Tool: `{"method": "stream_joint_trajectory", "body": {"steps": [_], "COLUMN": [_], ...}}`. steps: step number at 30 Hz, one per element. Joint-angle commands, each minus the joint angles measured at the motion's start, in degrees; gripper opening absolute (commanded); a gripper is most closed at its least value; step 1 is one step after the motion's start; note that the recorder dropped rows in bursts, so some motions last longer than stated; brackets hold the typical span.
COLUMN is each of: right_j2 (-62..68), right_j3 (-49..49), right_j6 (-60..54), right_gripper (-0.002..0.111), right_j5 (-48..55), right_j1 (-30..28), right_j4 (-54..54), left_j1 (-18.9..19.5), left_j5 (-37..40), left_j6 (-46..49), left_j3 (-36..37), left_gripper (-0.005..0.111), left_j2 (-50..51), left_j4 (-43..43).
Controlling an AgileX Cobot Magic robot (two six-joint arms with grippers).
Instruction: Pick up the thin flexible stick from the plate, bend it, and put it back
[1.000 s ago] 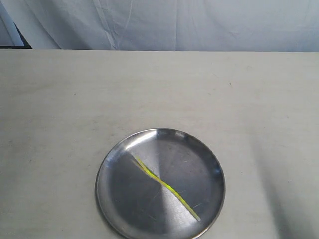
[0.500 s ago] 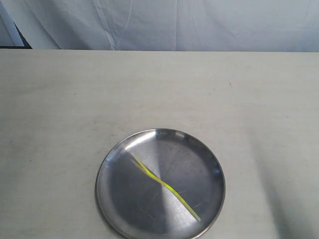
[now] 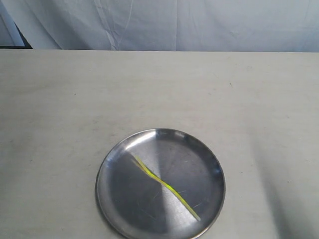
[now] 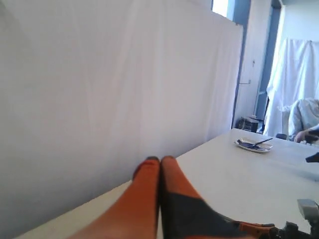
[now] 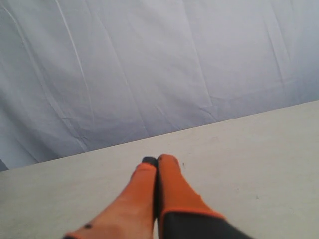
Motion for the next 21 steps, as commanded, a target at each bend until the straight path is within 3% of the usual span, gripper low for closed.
{"method": "stream_joint_trajectory", "body": {"steps": [1,6,9,11,16,21], "right_j2": [-0.4,-0.4,-0.4,-0.4,-0.4,-0.4], "right_j3": [0.1,0.1,0.1,0.1,0.1,0.1], "right_j6": [-0.2,-0.2,-0.2,-0.2,-0.2,-0.2], "right_gripper": [0.000,0.000,0.000,0.000,0.000,0.000], "right_j5": [-0.1,-0.3,-0.3,-0.3,-0.3,-0.3], "right_j1": [-0.3,-0.3,-0.3,-0.3,-0.3,-0.3], "right_j4": [-0.1,-0.1,-0.1,-0.1,-0.1,-0.1], "left_j1": [7.2,17.6,22.9,26.0,27.7,27.7], "left_j5": [1.5,1.4,-2.0,-8.3,-24.9,-31.0], "left_j6": [0.0,0.0,1.0,7.0,26.9,32.8], "left_j3": [8.5,15.3,16.8,16.9,16.9,17.0], "left_gripper": [0.000,0.000,0.000,0.000,0.000,0.000], "left_j2": [-1.9,-4.5,-6.5,-7.4,-7.8,-7.7], "left_j4": [-12.7,-28.8,-28.0,-23.1,-19.7,-19.8]}}
